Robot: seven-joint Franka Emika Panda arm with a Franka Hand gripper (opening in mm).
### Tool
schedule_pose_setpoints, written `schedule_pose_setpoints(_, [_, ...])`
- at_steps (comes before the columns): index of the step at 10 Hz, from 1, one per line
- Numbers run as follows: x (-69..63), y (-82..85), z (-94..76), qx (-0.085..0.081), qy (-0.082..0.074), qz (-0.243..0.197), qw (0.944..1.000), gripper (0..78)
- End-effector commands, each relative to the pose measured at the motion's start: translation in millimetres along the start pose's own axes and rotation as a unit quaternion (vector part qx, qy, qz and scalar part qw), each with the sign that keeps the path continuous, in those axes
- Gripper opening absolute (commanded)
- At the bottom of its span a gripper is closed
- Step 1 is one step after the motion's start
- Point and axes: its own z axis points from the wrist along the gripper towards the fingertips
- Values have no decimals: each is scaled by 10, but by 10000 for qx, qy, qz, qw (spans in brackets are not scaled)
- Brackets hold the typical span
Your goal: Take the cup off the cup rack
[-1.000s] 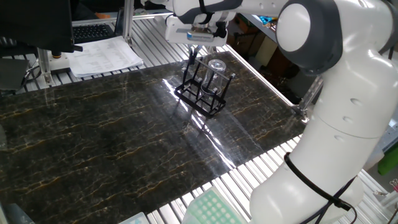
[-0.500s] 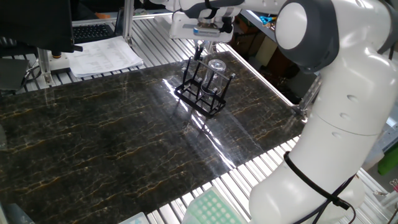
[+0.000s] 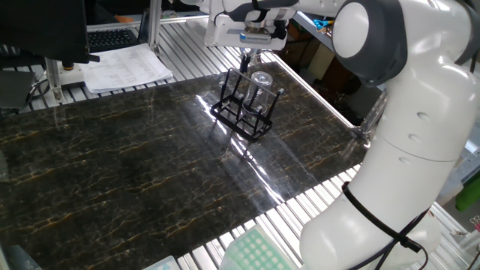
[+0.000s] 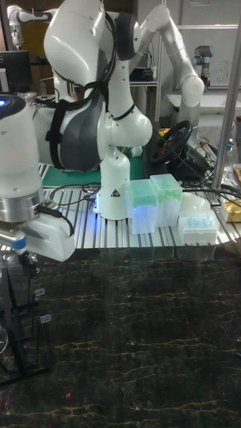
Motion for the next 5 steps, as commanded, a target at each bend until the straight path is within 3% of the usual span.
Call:
schedule_pose_setpoints(1, [-16, -19, -16, -217, 65, 62, 9997, 0])
schedule_pose_setpoints(2, [-16, -19, -16, -175, 101, 219, 9996, 0])
schedule_pose_setpoints(4, [-16, -19, -16, -65, 181, 106, 9998, 0])
schedule_pose_setpoints(5, [-16, -19, -16, -16, 112, 103, 9999, 0])
